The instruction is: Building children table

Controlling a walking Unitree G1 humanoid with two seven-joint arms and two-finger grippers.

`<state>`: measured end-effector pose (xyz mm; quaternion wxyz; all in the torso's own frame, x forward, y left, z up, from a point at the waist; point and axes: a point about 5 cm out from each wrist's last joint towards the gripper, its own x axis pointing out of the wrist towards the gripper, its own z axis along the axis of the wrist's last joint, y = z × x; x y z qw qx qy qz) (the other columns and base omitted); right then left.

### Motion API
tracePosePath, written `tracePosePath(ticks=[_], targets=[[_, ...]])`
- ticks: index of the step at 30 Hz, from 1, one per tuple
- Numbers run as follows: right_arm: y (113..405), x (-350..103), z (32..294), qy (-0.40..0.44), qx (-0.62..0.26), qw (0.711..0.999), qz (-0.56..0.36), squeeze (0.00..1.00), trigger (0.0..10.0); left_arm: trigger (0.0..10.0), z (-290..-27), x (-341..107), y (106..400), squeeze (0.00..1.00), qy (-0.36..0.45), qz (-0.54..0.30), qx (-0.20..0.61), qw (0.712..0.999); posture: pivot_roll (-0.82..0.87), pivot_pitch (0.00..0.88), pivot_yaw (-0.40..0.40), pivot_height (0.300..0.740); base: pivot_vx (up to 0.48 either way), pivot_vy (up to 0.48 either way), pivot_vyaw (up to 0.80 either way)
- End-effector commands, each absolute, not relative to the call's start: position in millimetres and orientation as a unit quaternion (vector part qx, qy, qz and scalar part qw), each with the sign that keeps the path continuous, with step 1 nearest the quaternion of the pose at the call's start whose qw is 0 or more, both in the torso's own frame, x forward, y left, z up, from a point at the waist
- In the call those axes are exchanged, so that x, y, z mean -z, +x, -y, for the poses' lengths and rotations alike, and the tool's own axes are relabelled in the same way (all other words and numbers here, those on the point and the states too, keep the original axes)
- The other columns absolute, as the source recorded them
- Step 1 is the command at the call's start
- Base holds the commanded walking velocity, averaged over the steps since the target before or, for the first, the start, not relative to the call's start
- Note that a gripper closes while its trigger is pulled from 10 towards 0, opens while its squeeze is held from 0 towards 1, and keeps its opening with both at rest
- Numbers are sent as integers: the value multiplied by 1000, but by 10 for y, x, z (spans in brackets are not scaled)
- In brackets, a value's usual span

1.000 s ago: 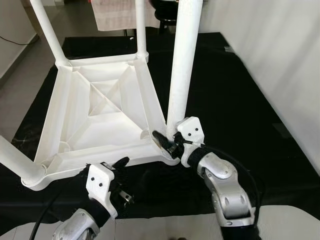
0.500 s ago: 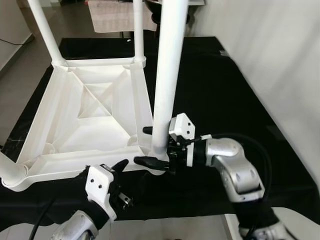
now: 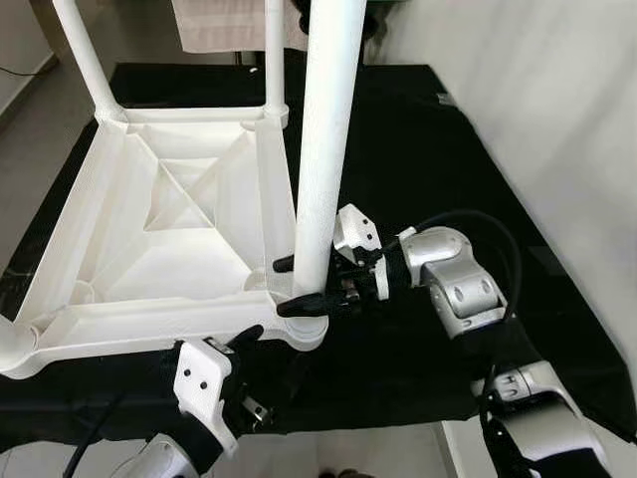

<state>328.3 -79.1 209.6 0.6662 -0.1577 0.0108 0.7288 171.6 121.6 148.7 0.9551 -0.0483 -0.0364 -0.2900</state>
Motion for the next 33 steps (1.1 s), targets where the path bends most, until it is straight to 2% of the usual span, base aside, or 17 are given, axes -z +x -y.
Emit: tracePosePath(ticks=[1, 5, 7, 8, 9, 11, 13, 14, 15, 20, 23, 27, 28, 30, 31, 32, 33], targets=[[3312, -2040, 797, -167, -729, 664, -16, 0, 0, 10000, -1185, -1487, 1677, 0, -51, 32, 291, 955, -121, 211, -115, 740, 0, 0, 0], [3335, -2009, 858, -167, -718, 675, -15, 0, 0, 10000, -1178, -1490, 1672, 0, -52, 32, 291, 955, -122, 210, -115, 740, 0, 0, 0], [3318, -1987, 991, -156, -669, 726, -7, 0, 0, 10000, -1177, -1489, 1675, 0, -53, 32, 291, 955, -147, 203, -122, 740, 0, 0, 0], [3318, -1987, 991, -156, -669, 726, -7, 0, 0, 10000, -1177, -1489, 1675, 0, -53, 32, 291, 955, -147, 203, -122, 740, 0, 0, 0], [3280, -1960, 1052, -145, -637, 757, -7, 0, 0, 10000, -1180, -1487, 1680, 0, -54, 33, 290, 955, -158, 202, -123, 740, 0, 0, 0], [3252, -1941, 1089, -139, -616, 775, -9, 0, 0, 10000, -1184, -1486, 1684, 0, -54, 33, 290, 955, -161, 201, -123, 740, 0, 0, 0], [2994, -1581, 1109, -89, -379, 918, -73, 0, 0, 10000, -1214, -1480, 1711, 0, -53, 34, 289, 955, -199, 190, -112, 740, 0, 0, 0], [2994, -1581, 1109, -89, -379, 918, -73, 0, 0, 10000, -1214, -1480, 1711, 0, -53, 34, 289, 955, -199, 190, -112, 740, 0, 0, 0], [2803, -1437, 1221, -75, -262, 955, -115, 0, 0, 10000, -1226, -1479, 1722, 0, -53, 34, 289, 955, -199, 190, -112, 740, 0, 0, 0], [2626, -1381, 1139, -119, -267, 950, -108, 0, 0, 10000, -1241, -1451, 1763, 0, -52, 32, 293, 954, -224, 169, -89, 740, 0, 0, 0], [2884, -1403, 1071, -112, -249, 958, -89, 0, 0, 10000, -1247, -1433, 1833, 0, -50, 33, 293, 954, -200, 134, -96, 740, 0, 0, 0], [2896, -1411, 1004, -100, -256, 956, -102, 0, 0, 10000, -1283, -1426, 1842, 0, -47, 36, 276, 959, -195, 128, -94, 740, 0, 0, 0], [2908, -1412, 993, -100, -265, 953, -107, 0, 10000, 10000, -1288, -1427, 1850, 0, -48, 37, 274, 960, -200, 128, -93, 740, 0, 0, 0], [2897, -1419, 981, -99, -262, 953, -111, 0, 10000, 10000, -1290, -1428, 1858, 0, -48, 37, 274, 960, -200, 128, -93, 740, 0, 0, 0], [2896, -1446, 957, -91, -272, 952, -110, 890, 10000, 10000, -1286, -1429, 1863, 0, -48, 37, 277, 959, -198, 125, -92, 740, 0, 0, 0], [2896, -1446, 957, -91, -272, 952, -110, 890, 10000, 10000, -1286, -1429, 1863, 0, -48, 37, 277, 959, -198, 125, -92, 740, 0, 0, 0], [2911, -1500, 923, -76, -292, 948, -99, 1000, 10000, 10000, -1282, -1429, 1864, 0, -48, 37, 280, 958, -195, 129, -92, 740, 0, 0, 0]])
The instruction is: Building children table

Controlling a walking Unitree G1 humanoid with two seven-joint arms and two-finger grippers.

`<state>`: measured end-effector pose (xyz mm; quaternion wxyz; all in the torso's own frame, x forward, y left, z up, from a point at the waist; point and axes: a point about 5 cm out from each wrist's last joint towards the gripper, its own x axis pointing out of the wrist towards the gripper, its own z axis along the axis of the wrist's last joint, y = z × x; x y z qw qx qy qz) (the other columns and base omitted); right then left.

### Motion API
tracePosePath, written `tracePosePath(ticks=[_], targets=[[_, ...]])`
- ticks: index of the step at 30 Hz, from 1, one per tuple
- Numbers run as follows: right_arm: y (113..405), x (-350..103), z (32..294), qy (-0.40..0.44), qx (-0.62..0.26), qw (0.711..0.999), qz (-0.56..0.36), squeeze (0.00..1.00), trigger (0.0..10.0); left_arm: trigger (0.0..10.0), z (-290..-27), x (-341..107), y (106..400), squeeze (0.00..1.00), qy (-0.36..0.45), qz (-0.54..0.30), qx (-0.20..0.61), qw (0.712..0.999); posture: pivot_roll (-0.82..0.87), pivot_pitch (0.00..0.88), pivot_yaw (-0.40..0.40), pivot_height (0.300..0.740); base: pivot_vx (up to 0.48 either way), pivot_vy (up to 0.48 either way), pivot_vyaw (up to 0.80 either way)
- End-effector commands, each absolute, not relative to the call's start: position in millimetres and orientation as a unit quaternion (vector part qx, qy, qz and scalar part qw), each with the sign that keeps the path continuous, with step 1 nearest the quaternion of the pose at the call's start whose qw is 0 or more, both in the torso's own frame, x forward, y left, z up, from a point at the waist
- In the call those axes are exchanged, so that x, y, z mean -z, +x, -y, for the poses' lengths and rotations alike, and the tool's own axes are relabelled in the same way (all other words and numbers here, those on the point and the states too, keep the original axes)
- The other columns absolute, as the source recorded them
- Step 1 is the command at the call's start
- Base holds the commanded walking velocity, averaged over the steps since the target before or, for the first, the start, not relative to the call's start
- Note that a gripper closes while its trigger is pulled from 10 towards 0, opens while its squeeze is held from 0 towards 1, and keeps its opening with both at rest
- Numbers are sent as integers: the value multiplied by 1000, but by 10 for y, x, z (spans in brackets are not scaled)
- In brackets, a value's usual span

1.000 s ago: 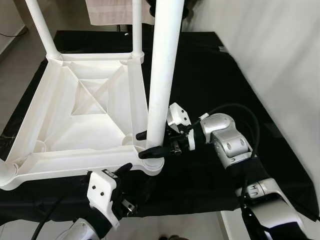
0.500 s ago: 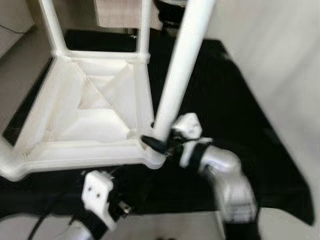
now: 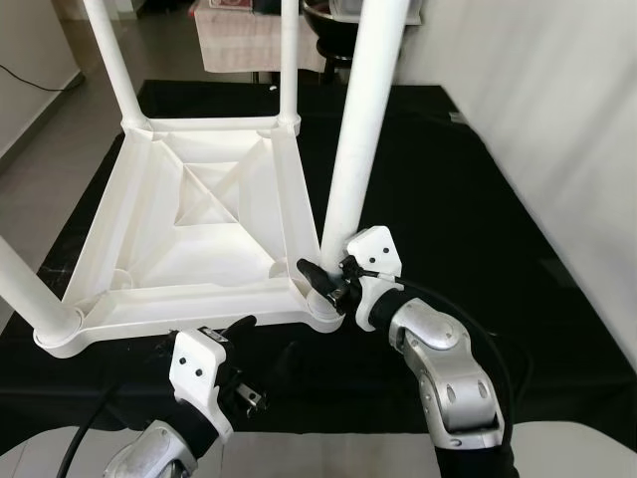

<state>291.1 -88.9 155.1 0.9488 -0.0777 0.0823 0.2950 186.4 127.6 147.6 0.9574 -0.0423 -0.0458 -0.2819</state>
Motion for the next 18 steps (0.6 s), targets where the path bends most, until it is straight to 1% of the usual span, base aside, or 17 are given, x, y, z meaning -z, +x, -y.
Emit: tracePosePath(ticks=[1, 2, 3, 4, 5, 6, 7, 9, 10, 11, 12, 13, 14, 15, 16, 17, 18], targets=[[2916, -1561, 875, -66, -318, 942, -86, 1000, 10000, 10000, -1279, -1428, 1864, 0, -49, 36, 282, 957, -194, 129, -91, 740, 0, 0, 0], [2916, -1561, 875, -66, -318, 942, -86, 1000, 10000, 10000, -1279, -1428, 1864, 0, -49, 36, 282, 957, -194, 129, -91, 740, 0, 0, 0], [2939, -1635, 836, -53, -348, 934, -66, 1000, 10000, 10000, -1276, -1429, 1862, 0, -49, 36, 284, 957, -193, 131, -91, 740, 0, 0, 0], [2939, -1635, 836, -53, -348, 934, -66, 1000, 10000, 10000, -1276, -1429, 1862, 0, -49, 36, 284, 957, -193, 131, -91, 740, 0, 0, 0], [2960, -1719, 799, -51, -402, 913, -41, 1000, 10000, 10000, -1269, -1432, 1856, 0, -50, 36, 284, 957, -188, 136, -93, 740, 0, 0, 0], [2960, -1719, 799, -51, -402, 913, -41, 1000, 10000, 10000, -1269, -1432, 1856, 0, -50, 36, 284, 957, -188, 136, -93, 740, 0, 0, 0], [2961, -1780, 776, -53, -468, 882, -27, 1000, 10000, 10000, -1261, -1437, 1847, 0, -50, 36, 285, 956, -179, 142, -100, 740, 0, 0, 0], [2961, -1780, 776, -53, -468, 882, -27, 1000, 10000, 10000, -1261, -1437, 1847, 0, -50, 36, 285, 956, -179, 142, -100, 740, 0, 0, 0], [2955, -1838, 763, -75, -530, 844, -11, 1000, 10000, 10000, -1253, -1442, 1836, 0, -51, 37, 286, 956, -173, 148, -102, 740, 0, 0, 0], [2955, -1838, 763, -75, -530, 844, -11, 1000, 10000, 10000, -1253, -1442, 1836, 0, -51, 37, 286, 956, -173, 148, -102, 740, 0, 0, 0], [2935, -1890, 741, -102, -602, 792, -2, 0, 10000, 10000, -1245, -1446, 1825, 0, -51, 37, 286, 956, -165, 152, -104, 740, 0, 0, 0], [2935, -1890, 741, -102, -602, 792, -2, 0, 10000, 10000, -1245, -1446, 1825, 0, -51, 37, 286, 956, -165, 152, -104, 740, 0, 0, 0], [2930, -1922, 734, -122, -644, 755, 2, 0, 10000, 10000, -1239, -1450, 1816, 0, -52, 38, 285, 956, -160, 157, -107, 740, 0, 0, 0], [2984, -1936, 736, -148, -668, 730, 2, 0, 10000, 10000, -1232, -1455, 1803, 0, -52, 38, 286, 956, -150, 166, -105, 740, 0, 0, 0], [2984, -1936, 736, -148, -668, 730, 2, 0, 10000, 10000, -1232, -1455, 1803, 0, -52, 38, 286, 956, -150, 166, -105, 740, 0, 0, 0], [3077, -1965, 750, -158, -679, 717, -4, 0, 10000, 10000, -1226, -1460, 1787, 0, -53, 37, 287, 956, -146, 174, -107, 740, 0, 0, 0], [3077, -1965, 750, -158, -679, 717, -4, 0, 10000, 10000, -1226, -1460, 1787, 0, -53, 37, 287, 956, -146, 174, -107, 740, 0, 0, 0]])
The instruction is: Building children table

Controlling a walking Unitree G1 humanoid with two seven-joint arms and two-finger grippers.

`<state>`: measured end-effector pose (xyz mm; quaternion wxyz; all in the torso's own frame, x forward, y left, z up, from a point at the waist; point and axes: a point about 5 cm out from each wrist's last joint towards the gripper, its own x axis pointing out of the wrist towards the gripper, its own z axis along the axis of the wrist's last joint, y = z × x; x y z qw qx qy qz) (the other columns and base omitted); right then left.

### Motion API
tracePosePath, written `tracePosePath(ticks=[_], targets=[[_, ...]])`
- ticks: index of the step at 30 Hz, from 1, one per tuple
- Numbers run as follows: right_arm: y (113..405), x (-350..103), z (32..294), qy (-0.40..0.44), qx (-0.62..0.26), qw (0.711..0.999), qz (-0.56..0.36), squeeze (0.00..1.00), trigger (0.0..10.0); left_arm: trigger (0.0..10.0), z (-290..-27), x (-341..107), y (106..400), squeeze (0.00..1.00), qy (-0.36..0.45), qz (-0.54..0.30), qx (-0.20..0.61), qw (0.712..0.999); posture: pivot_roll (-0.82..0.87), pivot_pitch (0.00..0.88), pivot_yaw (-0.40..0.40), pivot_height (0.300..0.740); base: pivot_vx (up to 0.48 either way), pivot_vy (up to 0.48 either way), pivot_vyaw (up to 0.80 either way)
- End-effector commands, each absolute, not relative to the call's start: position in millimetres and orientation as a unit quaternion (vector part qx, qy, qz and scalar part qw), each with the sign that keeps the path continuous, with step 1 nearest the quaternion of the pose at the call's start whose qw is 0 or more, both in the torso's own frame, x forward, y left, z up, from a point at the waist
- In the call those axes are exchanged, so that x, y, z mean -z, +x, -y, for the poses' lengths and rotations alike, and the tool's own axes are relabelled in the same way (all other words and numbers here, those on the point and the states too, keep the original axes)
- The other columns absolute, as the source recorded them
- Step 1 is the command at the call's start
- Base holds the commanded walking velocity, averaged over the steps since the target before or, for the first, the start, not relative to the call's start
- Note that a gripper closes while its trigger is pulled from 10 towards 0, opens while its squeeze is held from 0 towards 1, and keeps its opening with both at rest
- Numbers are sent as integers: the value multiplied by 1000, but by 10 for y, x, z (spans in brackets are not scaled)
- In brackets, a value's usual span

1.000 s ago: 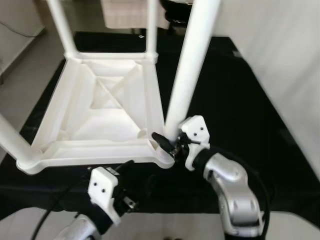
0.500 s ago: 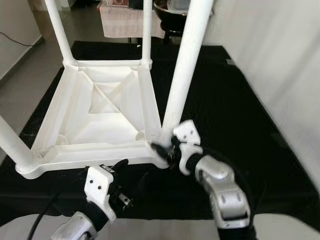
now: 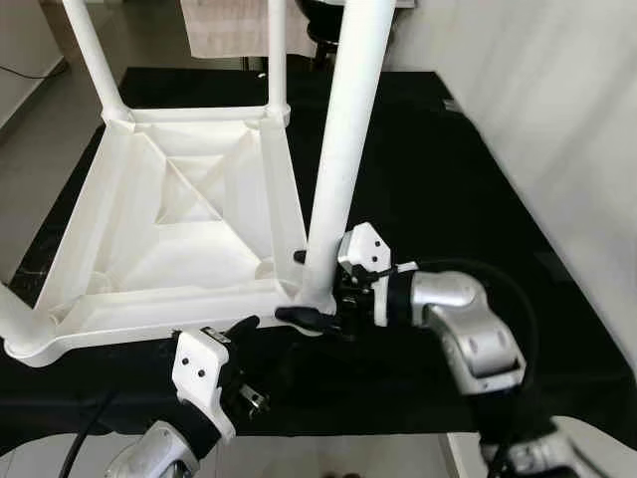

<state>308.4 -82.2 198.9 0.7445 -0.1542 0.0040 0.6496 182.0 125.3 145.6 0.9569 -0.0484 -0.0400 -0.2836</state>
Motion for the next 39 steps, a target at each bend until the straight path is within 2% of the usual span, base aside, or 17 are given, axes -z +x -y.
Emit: tracePosePath(ticks=[1, 2, 3, 5, 6, 17, 23, 24, 25, 26, 28, 29, 30, 32, 34, 36, 39], targets=[[3156, -2000, 763, -164, -684, 711, -7, 0, 10000, 10000, -1219, -1466, 1771, 0, -53, 36, 287, 956, -140, 181, -110, 740, 0, 0, 0], [3156, -2000, 763, -164, -684, 711, -7, 0, 10000, 10000, -1219, -1466, 1771, 0, -53, 36, 287, 956, -140, 181, -110, 740, 0, 0, 0], [3259, -2065, 769, -159, -695, 701, -9, 0, 2471, 10000, -1208, -1477, 1741, 0, -54, 35, 289, 955, -137, 192, -111, 740, 0, 0, 0], [3259, -2065, 769, -159, -695, 701, -9, 0, 2471, 10000, -1208, -1477, 1741, 0, -54, 35, 289, 955, -137, 192, -111, 740, 0, 0, 0], [3298, -2079, 767, -159, -695, 701, -9, 0, 0, 10000, -1203, -1481, 1731, 0, -55, 35, 290, 955, -133, 197, -112, 740, 0, 0, 0], [3348, -2040, 881, -147, -708, 690, -18, 0, 0, 10000, -1176, -1496, 1683, 0, -57, 31, 295, 953, -126, 217, -111, 740, 0, 0, 0], [3313, -2005, 1106, -141, -669, 730, -4, 0, 0, 10000, -1177, -1488, 1692, 0, -57, 31, 294, 954, -149, 206, -123, 740, 0, 0, 0], [3296, -1955, 1128, -118, -615, 780, -5, 0, 0, 10000, -1188, -1484, 1697, 0, -57, 31, 293, 954, -161, 200, -127, 740, 0, 0, 0], [3296, -1955, 1128, -118, -615, 780, -5, 0, 0, 10000, -1188, -1484, 1697, 0, -57, 31, 293, 954, -161, 200, -127, 740, 0, 0, 0], [3360, -1822, 1129, -85, -398, 914, -3, 0, 0, 10000, -1209, -1480, 1710, 0, -56, 31, 292, 954, -187, 197, -113, 740, 0, 0, 0], [3360, -1822, 1129, -85, -398, 914, -3, 0, 0, 10000, -1209, -1480, 1710, 0, -56, 31, 292, 954, -187, 197, -113, 740, 0, 0, 0], [3275, -1646, 1263, -74, -224, 971, -38, 0, 0, 10000, -1223, -1480, 1718, 0, -55, 31, 291, 955, -187, 197, -113, 740, 0, 0, 0], [3039, -1508, 1158, -102, -205, 972, -54, 0, 0, 10000, -1237, -1463, 1749, 0, -54, 30, 293, 954, -194, 166, -91, 740, 0, 0, 0], [2925, -1449, 1074, -113, -216, 968, -61, 0, 0, 10000, -1248, -1443, 1781, 0, -54, 28, 294, 954, -203, 145, -78, 740, 0, 0, 0], [2925, -1449, 1074, -113, -216, 968, -61, 0, 0, 10000, -1248, -1443, 1781, 0, -54, 28, 294, 954, -203, 145, -78, 740, 0, 0, 0], [2863, -1374, 917, -121, -294, 946, -69, 0, 0, 10000, -1258, -1414, 1834, 0, -54, 25, 297, 953, -190, 121, -93, 740, 0, 0, 0], [2887, -1347, 883, -130, -312, 938, -75, 0, 0, 10000, -1269, -1405, 1862, 0, -51, 27, 292, 955, -191, 112, -89, 740, 0, 0, 0]])
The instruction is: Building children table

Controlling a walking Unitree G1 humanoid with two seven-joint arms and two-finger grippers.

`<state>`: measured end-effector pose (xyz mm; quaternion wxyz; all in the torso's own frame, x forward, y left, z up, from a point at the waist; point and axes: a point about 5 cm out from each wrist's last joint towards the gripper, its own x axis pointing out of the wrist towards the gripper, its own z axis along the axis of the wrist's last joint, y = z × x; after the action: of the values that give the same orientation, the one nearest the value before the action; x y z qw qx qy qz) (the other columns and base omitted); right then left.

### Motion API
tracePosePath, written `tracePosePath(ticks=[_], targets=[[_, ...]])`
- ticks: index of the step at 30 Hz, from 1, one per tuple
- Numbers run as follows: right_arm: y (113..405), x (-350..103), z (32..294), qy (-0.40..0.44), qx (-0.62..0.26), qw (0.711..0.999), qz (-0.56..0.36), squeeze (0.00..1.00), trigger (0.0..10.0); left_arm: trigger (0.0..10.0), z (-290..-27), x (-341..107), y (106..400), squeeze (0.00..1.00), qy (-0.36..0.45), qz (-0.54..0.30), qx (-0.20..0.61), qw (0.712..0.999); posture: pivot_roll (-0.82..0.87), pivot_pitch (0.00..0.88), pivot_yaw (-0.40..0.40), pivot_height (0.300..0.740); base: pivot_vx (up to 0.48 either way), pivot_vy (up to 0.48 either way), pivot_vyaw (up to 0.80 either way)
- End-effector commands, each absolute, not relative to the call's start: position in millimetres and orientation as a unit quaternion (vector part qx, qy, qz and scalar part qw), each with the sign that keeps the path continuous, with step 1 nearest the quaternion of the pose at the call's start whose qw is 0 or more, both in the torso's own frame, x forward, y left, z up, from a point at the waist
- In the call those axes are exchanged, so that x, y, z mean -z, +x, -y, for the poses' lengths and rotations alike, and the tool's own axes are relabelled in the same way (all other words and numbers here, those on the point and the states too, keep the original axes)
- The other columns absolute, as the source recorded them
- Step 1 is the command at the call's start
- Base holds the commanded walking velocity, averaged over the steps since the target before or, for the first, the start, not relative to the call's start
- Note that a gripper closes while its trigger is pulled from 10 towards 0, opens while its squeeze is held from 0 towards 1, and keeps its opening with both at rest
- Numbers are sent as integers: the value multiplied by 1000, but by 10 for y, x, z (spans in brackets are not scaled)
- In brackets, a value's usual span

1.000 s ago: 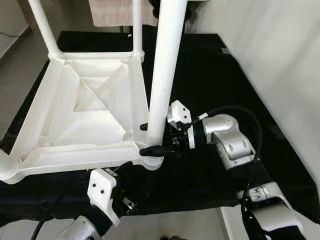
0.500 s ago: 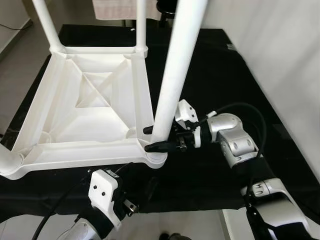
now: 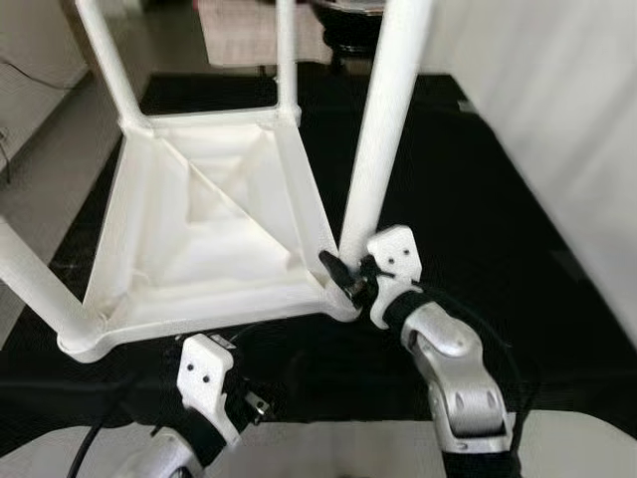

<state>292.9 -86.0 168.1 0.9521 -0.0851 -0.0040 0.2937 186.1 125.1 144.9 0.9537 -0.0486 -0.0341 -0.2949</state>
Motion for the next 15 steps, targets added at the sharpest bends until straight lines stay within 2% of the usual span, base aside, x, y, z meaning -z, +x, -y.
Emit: tracePosePath(ticks=[1, 4, 5, 6, 7, 9, 12, 14, 15], targets=[[2889, -1341, 886, -128, -315, 937, -82, 0, 2196, 10000, -1278, -1404, 1870, 0, -50, 30, 287, 956, -194, 111, -86, 740, 0, 0, 0], [2874, -1345, 884, -125, -305, 940, -88, 0, 2196, 10000, -1283, -1405, 1874, 0, -50, 31, 282, 957, -192, 110, -88, 740, 0, 0, 0], [2880, -1357, 889, -116, -300, 942, -96, 0, 10000, 10000, -1285, -1405, 1877, 0, -50, 32, 281, 958, -190, 110, -89, 740, 0, 0, 0], [2871, -1380, 861, -110, -329, 933, -98, 0, 10000, 10000, -1285, -1406, 1877, 0, -50, 32, 282, 958, -188, 112, -88, 740, 0, 0, 0], [2858, -1427, 823, -89, -365, 922, -96, 1000, 10000, 10000, -1283, -1406, 1876, 0, -50, 31, 284, 957, -187, 115, -90, 740, 0, 0, 0], [2800, -1558, 733, -58, -466, 880, -74, 1000, 10000, 10000, -1277, -1411, 1870, 0, -51, 31, 287, 956, -185, 120, -92, 740, 0, 0, 0], [2790, -1616, 723, -57, -487, 869, -61, 1000, 10000, 10000, -1275, -1412, 1868, 0, -52, 31, 288, 956, -185, 122, -94, 740, 0, 0, 0], [2755, -1744, 735, -70, -575, 814, -32, 1000, 10000, 10000, -1264, -1421, 1855, 0, -53, 32, 289, 955, -172, 133, -100, 740, 0, 0, 0], [2755, -1744, 735, -70, -575, 814, -32, 1000, 10000, 10000, -1264, -1421, 1855, 0, -53, 32, 289, 955, -172, 133, -100, 740, 0, 0, 0]])
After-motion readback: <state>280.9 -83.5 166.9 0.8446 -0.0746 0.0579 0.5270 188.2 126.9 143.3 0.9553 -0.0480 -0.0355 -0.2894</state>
